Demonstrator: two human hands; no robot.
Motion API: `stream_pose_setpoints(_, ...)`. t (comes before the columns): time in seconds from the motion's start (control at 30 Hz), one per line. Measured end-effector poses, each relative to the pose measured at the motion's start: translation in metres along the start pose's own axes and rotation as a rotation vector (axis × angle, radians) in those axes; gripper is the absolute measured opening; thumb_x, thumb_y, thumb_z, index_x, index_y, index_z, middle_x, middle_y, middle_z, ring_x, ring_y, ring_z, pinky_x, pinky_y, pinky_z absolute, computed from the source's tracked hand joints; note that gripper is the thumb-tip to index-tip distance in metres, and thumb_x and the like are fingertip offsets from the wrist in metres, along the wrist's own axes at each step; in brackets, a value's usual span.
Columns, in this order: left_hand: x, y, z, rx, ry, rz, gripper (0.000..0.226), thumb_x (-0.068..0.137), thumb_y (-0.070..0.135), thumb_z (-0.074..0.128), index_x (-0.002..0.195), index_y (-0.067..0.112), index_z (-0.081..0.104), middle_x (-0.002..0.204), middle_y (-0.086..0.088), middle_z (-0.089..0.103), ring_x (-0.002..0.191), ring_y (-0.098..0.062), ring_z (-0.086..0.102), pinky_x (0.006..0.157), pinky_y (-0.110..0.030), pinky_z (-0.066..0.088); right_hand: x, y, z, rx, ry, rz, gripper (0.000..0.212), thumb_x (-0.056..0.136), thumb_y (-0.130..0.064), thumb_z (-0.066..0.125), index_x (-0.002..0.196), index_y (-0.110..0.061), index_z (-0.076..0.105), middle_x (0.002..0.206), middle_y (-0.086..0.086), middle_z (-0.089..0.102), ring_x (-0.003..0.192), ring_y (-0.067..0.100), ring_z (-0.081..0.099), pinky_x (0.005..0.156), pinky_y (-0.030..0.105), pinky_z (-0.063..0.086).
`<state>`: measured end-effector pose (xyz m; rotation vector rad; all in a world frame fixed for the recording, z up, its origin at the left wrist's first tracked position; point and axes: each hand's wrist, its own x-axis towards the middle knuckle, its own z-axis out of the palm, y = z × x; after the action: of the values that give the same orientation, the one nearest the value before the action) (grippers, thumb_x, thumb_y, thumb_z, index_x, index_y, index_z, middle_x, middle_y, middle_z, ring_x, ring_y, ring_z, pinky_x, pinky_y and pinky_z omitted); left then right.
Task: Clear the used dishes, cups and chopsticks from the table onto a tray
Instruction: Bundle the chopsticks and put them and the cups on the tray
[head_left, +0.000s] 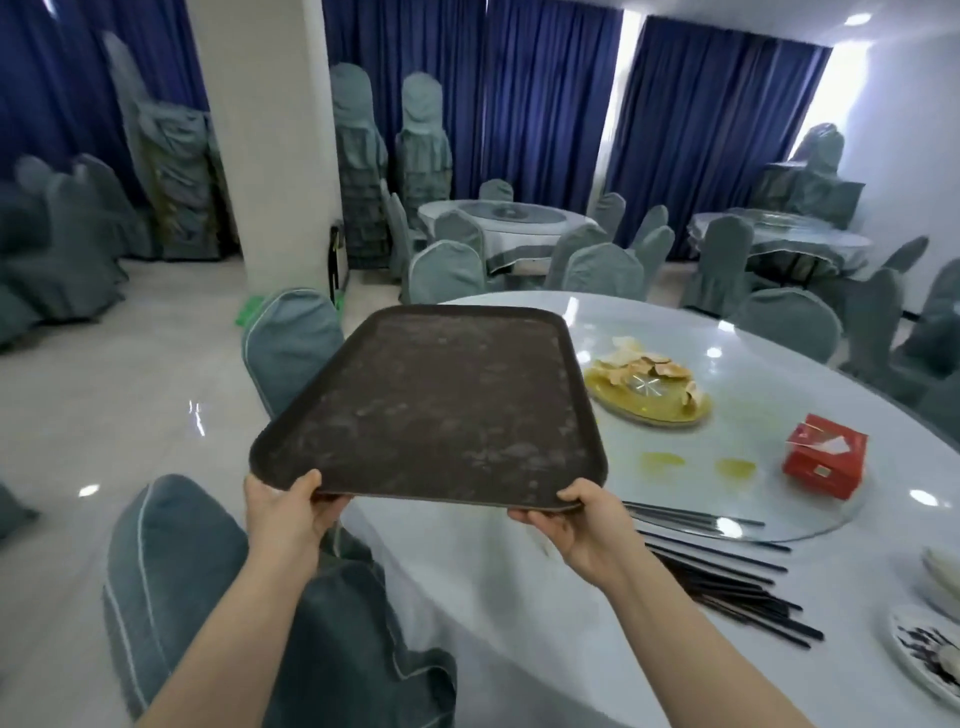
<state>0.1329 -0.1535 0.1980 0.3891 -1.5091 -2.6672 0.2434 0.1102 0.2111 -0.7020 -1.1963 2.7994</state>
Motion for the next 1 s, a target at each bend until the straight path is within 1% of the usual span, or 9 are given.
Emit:
stream_pose_setpoints(0.17, 0.070, 0.008, 0.002, 0.032, 0.072, -0.004, 0.048, 0.096, -0.003, 0.050, 0.132, 0.026, 0.040, 0.127, -0.007, 0.053, 0.106, -0.028, 0.062, 0.073, -0.039, 0.057, 0.092, 0.001, 0.029, 0.007, -0.021, 0.127, 0.030, 0.084, 0.003, 0.034, 0.106, 0.008, 0.053, 0.090, 0.027, 0.069, 0.080, 0.049, 0.068, 0.049, 0.031, 0.059)
stream_pose_setpoints(0.3, 0.111, -0.002, 0.003, 0.031, 0.157, -0.019, 0.047, 0.094, -0.005, 0.052, 0.127, 0.027, 0.041, 0.120, -0.007, 0.054, 0.096, -0.026, 0.064, 0.065, -0.039, 0.058, 0.146, 0.001, 0.039, -0.016, -0.008, 0.203, 0.035, 0.082, 0.003, 0.034, 0.113, 0.007, 0.052, 0.093, 0.027, 0.069, 0.083, 0.048, 0.067, 0.050, 0.031, 0.059)
stream_pose_setpoints(0.43, 0.140, -0.021, 0.005, 0.045, 0.281, -0.053, 0.051, 0.093, -0.006, 0.054, 0.129, 0.028, 0.041, 0.120, -0.004, 0.052, 0.094, -0.025, 0.062, 0.057, -0.037, 0.060, 0.192, -0.002, 0.042, -0.062, 0.006, 0.289, 0.035, 0.081, 0.004, 0.033, 0.110, 0.007, 0.052, 0.094, 0.029, 0.069, 0.082, 0.048, 0.068, 0.050, 0.031, 0.059)
stream_pose_setpoints(0.5, 0.147, -0.027, 0.004, 0.042, 0.310, -0.056, 0.053, 0.092, -0.007, 0.053, 0.132, 0.026, 0.041, 0.124, -0.005, 0.051, 0.095, -0.025, 0.060, 0.060, -0.039, 0.059, 0.208, -0.001, 0.041, -0.070, 0.012, 0.313, 0.033, 0.081, 0.004, 0.032, 0.107, 0.006, 0.053, 0.092, 0.029, 0.069, 0.083, 0.048, 0.068, 0.051, 0.031, 0.059)
stream_pose_setpoints(0.63, 0.162, -0.041, 0.002, 0.063, 0.339, -0.047, 0.054, 0.093, -0.008, 0.051, 0.133, 0.026, 0.040, 0.132, -0.008, 0.048, 0.111, -0.031, 0.056, 0.075, -0.046, 0.057, 0.239, 0.005, 0.041, -0.080, 0.044, 0.376, 0.032, 0.081, 0.005, 0.033, 0.105, 0.007, 0.054, 0.090, 0.028, 0.069, 0.080, 0.048, 0.068, 0.050, 0.031, 0.059)
stream_pose_setpoints(0.77, 0.172, -0.053, -0.002, 0.067, 0.353, -0.052, 0.055, 0.094, -0.007, 0.050, 0.136, 0.027, 0.039, 0.132, -0.005, 0.047, 0.112, -0.030, 0.055, 0.074, -0.044, 0.057, 0.258, 0.016, 0.035, -0.074, 0.096, 0.397, 0.027, 0.083, 0.004, 0.035, 0.103, 0.004, 0.053, 0.085, 0.026, 0.070, 0.075, 0.048, 0.068, 0.046, 0.031, 0.058)
stream_pose_setpoints(0.87, 0.175, -0.064, -0.005, 0.054, 0.368, -0.079, 0.056, 0.094, -0.008, 0.049, 0.137, 0.027, 0.037, 0.131, -0.004, 0.046, 0.111, -0.029, 0.054, 0.066, -0.040, 0.056, 0.267, 0.023, 0.032, -0.102, 0.170, 0.399, 0.025, 0.087, 0.004, 0.037, 0.109, 0.003, 0.050, 0.100, 0.027, 0.065, 0.074, 0.050, 0.067, 0.044, 0.034, 0.056)
stream_pose_setpoints(0.93, 0.176, -0.076, -0.008, 0.036, 0.381, -0.127, 0.058, 0.095, -0.007, 0.048, 0.138, 0.031, 0.036, 0.131, -0.004, 0.046, 0.108, -0.028, 0.055, 0.069, -0.041, 0.055, 0.271, 0.028, 0.026, -0.101, 0.216, 0.415, 0.028, 0.091, 0.003, 0.037, 0.117, 0.004, 0.047, 0.108, 0.027, 0.061, 0.077, 0.051, 0.066, 0.047, 0.040, 0.058)
stream_pose_setpoints(1.0, 0.174, -0.090, -0.012, 0.002, 0.401, -0.183, 0.060, 0.096, -0.007, 0.046, 0.138, 0.033, 0.036, 0.132, -0.005, 0.046, 0.105, -0.029, 0.056, 0.072, -0.043, 0.053, 0.273, 0.032, 0.020, -0.073, 0.268, 0.435, 0.031, 0.095, 0.002, 0.036, 0.125, 0.005, 0.044, 0.120, 0.027, 0.056, 0.089, 0.053, 0.061, 0.048, 0.046, 0.057)
